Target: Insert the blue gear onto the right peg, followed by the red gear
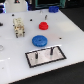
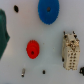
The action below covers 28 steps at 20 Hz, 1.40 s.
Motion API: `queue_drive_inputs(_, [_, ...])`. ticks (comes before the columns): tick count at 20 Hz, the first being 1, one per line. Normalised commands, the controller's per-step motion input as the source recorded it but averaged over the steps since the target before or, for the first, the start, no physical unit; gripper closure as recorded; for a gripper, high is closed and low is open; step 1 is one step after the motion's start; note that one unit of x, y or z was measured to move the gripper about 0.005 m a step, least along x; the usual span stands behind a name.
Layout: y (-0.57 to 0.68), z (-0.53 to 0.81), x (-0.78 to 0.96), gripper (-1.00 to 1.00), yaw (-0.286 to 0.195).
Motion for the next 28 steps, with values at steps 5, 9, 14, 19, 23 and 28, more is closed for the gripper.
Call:
queue_drive_inputs(5, [-0.03, -0.42, -0.27, -1.00, 0.000])
queue_drive_inputs(9, [-0.05, -0.43, -0.24, -1.00, 0.000])
queue_drive_inputs(14, [-0.05, -0.46, -0.15, -1.00, 0.000])
queue_drive_inputs(19, [-0.09, -0.47, -0.08, -1.00, 0.000])
queue_drive_inputs(23, [-0.12, -0.48, -0.09, -1.00, 0.000])
queue_drive_inputs(28, [-0.16, -0.47, -0.14, -1.00, 0.000])
